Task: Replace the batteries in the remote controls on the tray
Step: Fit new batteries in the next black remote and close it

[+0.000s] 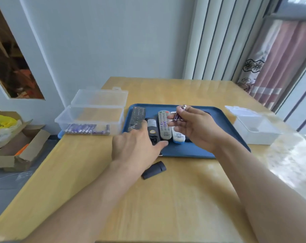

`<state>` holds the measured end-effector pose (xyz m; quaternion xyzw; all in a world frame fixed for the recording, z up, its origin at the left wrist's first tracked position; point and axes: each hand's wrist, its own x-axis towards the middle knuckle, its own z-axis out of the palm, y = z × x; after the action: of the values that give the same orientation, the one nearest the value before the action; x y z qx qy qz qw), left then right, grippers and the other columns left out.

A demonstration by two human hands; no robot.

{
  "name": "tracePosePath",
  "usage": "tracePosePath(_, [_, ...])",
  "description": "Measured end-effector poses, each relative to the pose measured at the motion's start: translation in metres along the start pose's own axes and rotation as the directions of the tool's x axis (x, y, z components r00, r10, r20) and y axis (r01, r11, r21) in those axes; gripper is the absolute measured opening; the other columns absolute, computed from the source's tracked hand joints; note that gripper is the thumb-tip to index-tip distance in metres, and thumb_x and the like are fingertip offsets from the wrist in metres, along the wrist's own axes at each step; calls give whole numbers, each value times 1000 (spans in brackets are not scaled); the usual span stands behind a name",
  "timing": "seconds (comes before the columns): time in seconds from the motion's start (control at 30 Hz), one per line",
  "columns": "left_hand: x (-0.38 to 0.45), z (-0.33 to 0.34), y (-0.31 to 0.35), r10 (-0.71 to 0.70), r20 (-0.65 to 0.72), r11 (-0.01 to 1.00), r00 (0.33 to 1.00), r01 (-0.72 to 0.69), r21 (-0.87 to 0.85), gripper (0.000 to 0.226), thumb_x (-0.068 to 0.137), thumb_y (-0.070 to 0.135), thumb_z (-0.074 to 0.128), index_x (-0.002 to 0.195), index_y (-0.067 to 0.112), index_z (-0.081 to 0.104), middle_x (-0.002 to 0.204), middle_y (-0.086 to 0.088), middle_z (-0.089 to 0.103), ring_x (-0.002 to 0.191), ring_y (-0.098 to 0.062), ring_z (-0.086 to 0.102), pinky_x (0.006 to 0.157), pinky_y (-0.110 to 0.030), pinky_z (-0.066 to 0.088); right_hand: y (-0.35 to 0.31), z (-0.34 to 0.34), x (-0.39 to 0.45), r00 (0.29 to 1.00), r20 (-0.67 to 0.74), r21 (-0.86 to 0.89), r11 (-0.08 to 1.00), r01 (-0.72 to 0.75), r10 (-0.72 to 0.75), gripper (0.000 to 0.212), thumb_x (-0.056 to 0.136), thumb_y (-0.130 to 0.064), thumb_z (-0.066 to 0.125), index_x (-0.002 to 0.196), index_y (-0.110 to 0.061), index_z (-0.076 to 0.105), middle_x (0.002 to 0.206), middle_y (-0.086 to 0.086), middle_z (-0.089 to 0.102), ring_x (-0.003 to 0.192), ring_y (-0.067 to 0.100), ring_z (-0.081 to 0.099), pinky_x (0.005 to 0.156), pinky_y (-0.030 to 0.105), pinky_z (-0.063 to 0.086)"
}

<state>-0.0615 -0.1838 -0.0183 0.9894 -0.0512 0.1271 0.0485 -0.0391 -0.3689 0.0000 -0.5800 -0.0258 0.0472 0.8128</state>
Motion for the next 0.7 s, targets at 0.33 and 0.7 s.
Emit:
tracePosePath(0.33, [3, -8, 18, -104, 156, 983, 982, 126, -134, 98, 88, 53, 56, 161, 20, 0, 133, -7, 63, 117, -32, 61, 83, -36, 43, -7, -5, -2, 992, 19, 295, 947, -127, 127, 5, 102, -12, 55, 104, -7, 55, 98, 15, 72, 78, 23, 69, 63, 23, 57])
tracePosePath(0.7, [29, -24, 5, -209, -13, 474, 978, 90, -876, 37, 87, 19, 68, 122, 24, 59, 90, -3, 69, 75, -20, 62, 68, -31, 50, -14, -6, -9, 990, 92, 84, 990, -112, 104, 14, 100, -30, 59, 92, -18, 59, 116, -3, 73, 49, 7, 22, 43, 18, 14])
